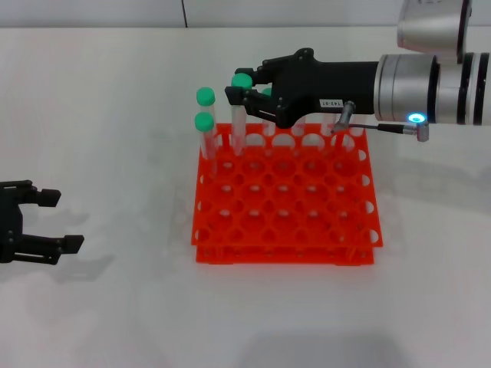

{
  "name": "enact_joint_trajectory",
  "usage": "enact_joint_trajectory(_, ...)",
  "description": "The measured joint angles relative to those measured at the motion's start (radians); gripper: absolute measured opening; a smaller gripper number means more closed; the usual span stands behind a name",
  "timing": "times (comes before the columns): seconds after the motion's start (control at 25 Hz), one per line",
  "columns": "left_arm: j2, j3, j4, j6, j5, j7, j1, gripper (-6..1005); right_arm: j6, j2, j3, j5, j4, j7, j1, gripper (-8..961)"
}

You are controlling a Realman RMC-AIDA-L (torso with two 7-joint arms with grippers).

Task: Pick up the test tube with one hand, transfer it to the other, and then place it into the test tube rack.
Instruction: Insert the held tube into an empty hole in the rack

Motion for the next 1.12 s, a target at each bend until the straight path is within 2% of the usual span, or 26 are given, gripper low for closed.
enact_joint_trajectory(1.12,-0.003,0.0,-0.028,-0.011,0.001,0.021,-0.006,885,0.05,0.003,-0.05,0.0,0.035,-0.002,0.016,283)
